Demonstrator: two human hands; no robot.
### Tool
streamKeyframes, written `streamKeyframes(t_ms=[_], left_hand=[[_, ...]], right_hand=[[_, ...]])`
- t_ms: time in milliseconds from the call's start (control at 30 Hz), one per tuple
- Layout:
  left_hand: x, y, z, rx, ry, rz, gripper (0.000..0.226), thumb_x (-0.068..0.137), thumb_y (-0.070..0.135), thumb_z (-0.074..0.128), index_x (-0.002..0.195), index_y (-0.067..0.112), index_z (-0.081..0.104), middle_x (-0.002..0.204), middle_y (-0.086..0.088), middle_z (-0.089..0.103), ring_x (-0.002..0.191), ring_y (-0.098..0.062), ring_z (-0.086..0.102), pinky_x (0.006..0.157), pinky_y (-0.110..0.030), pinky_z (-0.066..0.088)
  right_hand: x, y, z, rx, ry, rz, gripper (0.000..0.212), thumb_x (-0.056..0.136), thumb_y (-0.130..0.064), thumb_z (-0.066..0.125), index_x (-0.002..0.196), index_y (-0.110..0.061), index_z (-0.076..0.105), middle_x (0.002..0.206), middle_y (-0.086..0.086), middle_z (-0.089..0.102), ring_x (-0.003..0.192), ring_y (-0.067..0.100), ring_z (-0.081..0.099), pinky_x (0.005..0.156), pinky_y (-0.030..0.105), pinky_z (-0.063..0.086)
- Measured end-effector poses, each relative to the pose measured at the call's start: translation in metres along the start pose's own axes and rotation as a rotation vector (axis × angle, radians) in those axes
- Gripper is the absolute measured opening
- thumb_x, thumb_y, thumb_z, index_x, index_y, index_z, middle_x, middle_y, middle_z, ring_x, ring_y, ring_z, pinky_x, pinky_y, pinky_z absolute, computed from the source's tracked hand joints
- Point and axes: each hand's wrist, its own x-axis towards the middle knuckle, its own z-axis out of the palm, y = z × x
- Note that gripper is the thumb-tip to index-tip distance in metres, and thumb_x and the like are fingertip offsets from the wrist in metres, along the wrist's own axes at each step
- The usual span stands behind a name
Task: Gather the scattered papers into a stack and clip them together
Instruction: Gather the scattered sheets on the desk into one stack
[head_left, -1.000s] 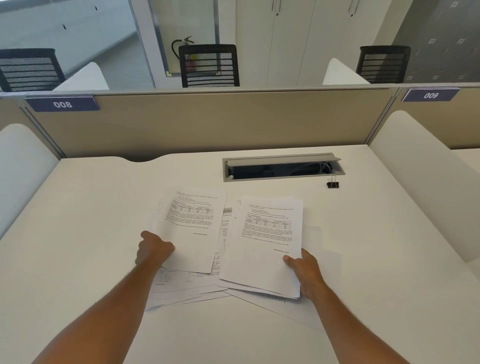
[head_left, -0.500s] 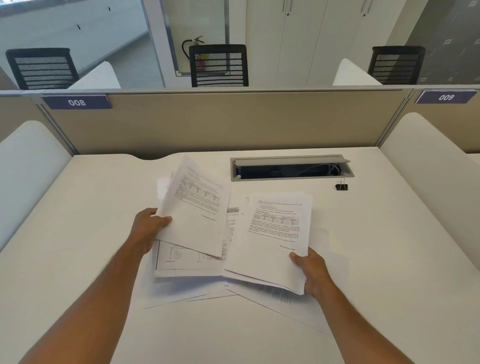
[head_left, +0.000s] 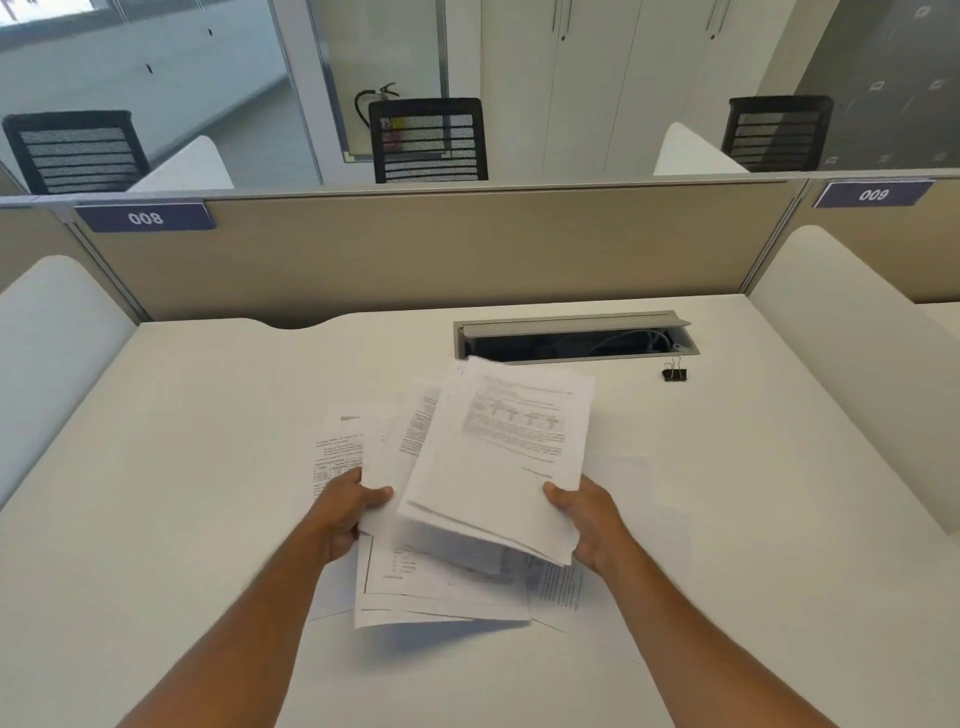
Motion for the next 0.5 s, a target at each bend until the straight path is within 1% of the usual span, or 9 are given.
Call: streamKeyframes(t_ms=[33,100,167,233,300,400,500], left_hand=[[0.0,-0.005,0.004,-0.014,-0.005,-0.007,0.029,0.092,-0.009,0.06,0.117,0.006,0.063,0.115,-0.018,0.072,0.096,-0.036,0.069,0.084,-0.046,0.057],[-0.001,-0.014,0.009,-0.018,-0.011,-0.025,0.026,0.097,-0.004,0.055,0.118,0.009,0.062,0.117,-0.016,0.071,0.101,-0.037,0.068,0.091,-0.051,0.055],[-0.005,-0.021,0.012,-0.023,-0.014,-0.048,0.024,0.102,0.007,0.053,0.123,0.014,0.061,0.116,-0.012,0.071,0.107,-0.037,0.067,0.094,-0.057,0.053],[-0.009,-0.025,0.013,-0.043,-0.015,-0.069,0.021,0.102,0.021,0.056,0.122,0.018,0.061,0.116,-0.011,0.073,0.109,-0.036,0.068,0.091,-0.058,0.055],[-0.01,-0.027,0.014,-0.045,-0.039,-0.075,0.025,0.099,0.025,0.063,0.122,0.017,0.063,0.115,-0.012,0.074,0.108,-0.036,0.069,0.087,-0.058,0.057],[-0.011,-0.029,0.017,-0.011,-0.096,-0.06,0.032,0.095,0.01,0.066,0.127,0.008,0.062,0.114,-0.014,0.075,0.104,-0.036,0.071,0.084,-0.05,0.06],[-0.015,-0.027,0.021,0.031,-0.108,-0.051,0.03,0.093,-0.005,0.06,0.12,0.008,0.062,0.111,-0.014,0.074,0.097,-0.035,0.071,0.069,-0.043,0.062]], right_hand=[[0.0,0.004,0.006,-0.052,0.005,0.018,0.034,0.09,-0.004,0.068,0.122,-0.016,0.069,0.114,0.008,0.074,0.104,0.032,0.069,0.09,0.051,0.057],[0.001,0.015,0.013,-0.165,0.014,0.047,0.035,0.091,-0.003,0.067,0.124,-0.013,0.067,0.115,0.007,0.073,0.102,0.03,0.069,0.092,0.051,0.057],[0.0,0.024,0.017,-0.262,0.027,0.055,0.036,0.09,-0.001,0.065,0.125,-0.012,0.066,0.117,0.008,0.072,0.101,0.029,0.069,0.092,0.049,0.057],[-0.001,0.028,0.019,-0.345,0.016,0.047,0.039,0.089,-0.001,0.065,0.127,-0.013,0.066,0.123,0.008,0.071,0.105,0.029,0.068,0.096,0.049,0.055],[-0.003,0.026,0.022,-0.388,-0.012,0.041,0.04,0.09,-0.001,0.065,0.128,-0.013,0.065,0.125,0.005,0.07,0.11,0.027,0.066,0.1,0.045,0.053],[-0.006,0.022,0.022,-0.407,-0.079,0.058,0.039,0.091,-0.003,0.065,0.129,-0.014,0.064,0.123,0.002,0.07,0.11,0.025,0.065,0.1,0.04,0.052],[-0.007,0.018,0.02,-0.442,-0.122,0.063,0.032,0.092,-0.007,0.066,0.123,-0.014,0.067,0.116,0.0,0.072,0.106,0.023,0.068,0.099,0.04,0.054]])
